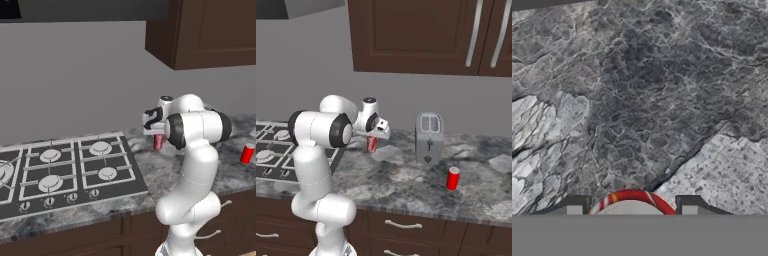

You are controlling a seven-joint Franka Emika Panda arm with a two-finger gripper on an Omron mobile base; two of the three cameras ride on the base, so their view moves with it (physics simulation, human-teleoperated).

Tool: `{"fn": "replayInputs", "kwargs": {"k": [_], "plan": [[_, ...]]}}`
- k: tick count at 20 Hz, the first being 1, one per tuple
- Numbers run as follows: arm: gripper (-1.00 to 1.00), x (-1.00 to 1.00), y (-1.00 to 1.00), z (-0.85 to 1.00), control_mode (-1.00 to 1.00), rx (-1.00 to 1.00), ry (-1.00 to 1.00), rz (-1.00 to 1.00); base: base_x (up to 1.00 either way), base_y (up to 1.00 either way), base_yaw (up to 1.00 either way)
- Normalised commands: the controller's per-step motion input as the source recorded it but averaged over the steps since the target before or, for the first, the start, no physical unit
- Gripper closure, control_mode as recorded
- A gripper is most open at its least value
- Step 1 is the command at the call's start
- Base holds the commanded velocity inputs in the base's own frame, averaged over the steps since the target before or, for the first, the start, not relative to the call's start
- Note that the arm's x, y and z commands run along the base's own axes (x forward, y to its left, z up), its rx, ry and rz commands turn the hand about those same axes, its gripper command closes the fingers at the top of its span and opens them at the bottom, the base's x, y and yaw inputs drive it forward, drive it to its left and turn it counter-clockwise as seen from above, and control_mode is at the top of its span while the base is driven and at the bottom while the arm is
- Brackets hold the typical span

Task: Four empty soda cans are scattered around the kitchen. Gather all the cans and cluster them next to the stove for recycling.

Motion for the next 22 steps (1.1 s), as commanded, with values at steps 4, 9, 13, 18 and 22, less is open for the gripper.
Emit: {"fn": "replayInputs", "kwargs": {"k": [4, 9, 13, 18, 22], "plan": [[1.0, -0.09, 0.0, -0.19, -1.0, 0.0, -0.2, 0.0, 0.0, 0.0, 0.0], [1.0, -0.09, 0.0, -0.29, -1.0, 0.0, -0.18, 0.0, 0.0, 0.0, 0.0], [1.0, 0.0, 0.0, -0.19, -1.0, 0.0, 0.0, 0.01, 0.0, 0.0, 0.0], [-1.0, 0.0, 0.0, 0.0, -1.0, 0.0, 0.0, 0.0, 0.0, 0.0, 0.0], [-1.0, 0.0, 0.0, 0.0, -1.0, 0.0, 0.0, 0.0, 0.0, 0.0, 0.0]]}}
